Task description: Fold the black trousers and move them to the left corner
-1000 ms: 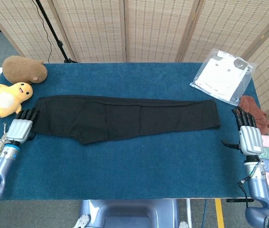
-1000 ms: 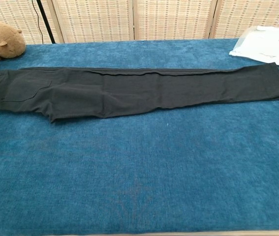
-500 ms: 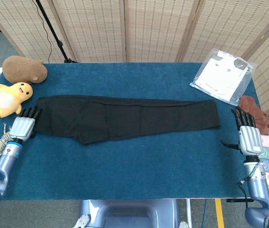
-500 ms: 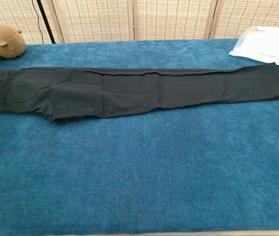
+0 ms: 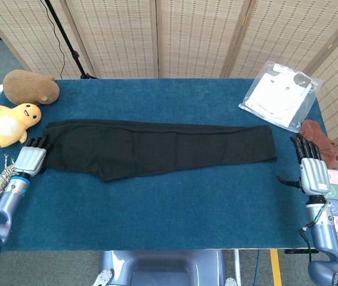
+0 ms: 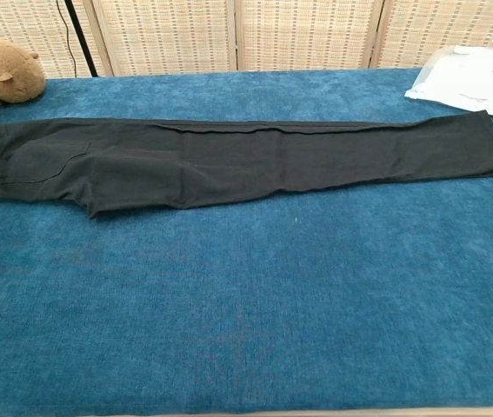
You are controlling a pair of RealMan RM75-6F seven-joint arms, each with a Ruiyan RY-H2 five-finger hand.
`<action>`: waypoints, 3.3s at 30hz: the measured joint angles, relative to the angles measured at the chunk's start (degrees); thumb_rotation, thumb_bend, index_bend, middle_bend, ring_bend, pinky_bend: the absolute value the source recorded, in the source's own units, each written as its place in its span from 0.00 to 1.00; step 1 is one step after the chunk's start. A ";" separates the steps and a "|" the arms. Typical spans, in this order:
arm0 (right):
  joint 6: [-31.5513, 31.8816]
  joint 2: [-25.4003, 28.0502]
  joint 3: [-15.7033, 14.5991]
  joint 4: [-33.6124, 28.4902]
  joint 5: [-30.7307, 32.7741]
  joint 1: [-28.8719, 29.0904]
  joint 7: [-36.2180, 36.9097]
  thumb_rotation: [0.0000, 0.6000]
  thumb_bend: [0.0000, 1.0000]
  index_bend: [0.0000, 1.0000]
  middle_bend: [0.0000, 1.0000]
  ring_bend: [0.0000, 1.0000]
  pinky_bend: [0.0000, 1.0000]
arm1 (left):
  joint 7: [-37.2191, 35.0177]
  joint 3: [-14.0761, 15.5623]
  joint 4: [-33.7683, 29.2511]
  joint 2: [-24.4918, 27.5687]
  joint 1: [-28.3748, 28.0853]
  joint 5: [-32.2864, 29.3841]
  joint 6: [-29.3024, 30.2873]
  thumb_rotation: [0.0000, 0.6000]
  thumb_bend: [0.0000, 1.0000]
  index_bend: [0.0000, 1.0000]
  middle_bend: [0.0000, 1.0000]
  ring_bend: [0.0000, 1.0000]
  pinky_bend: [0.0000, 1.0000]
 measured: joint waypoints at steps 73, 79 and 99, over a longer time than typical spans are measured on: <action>-1.55 0.29 -1.19 -1.96 -1.29 0.58 1.35 1.00 0.00 0.00 0.00 0.00 0.01 | -15.12 -7.55 -2.72 13.59 10.93 -5.26 39.46 1.00 0.54 0.81 0.46 0.45 0.34; -2.15 -0.10 -1.39 -1.44 -1.39 0.92 1.57 1.00 0.00 0.00 0.00 0.00 0.01 | -19.51 -10.19 -3.91 15.43 11.77 -7.33 43.89 1.00 0.54 0.81 0.46 0.46 0.34; -2.25 0.06 -1.39 -1.58 -1.06 0.84 1.28 1.00 0.00 0.00 0.00 0.00 0.01 | -22.31 -15.84 -7.97 21.91 11.43 -11.39 48.12 1.00 0.54 0.81 0.46 0.46 0.34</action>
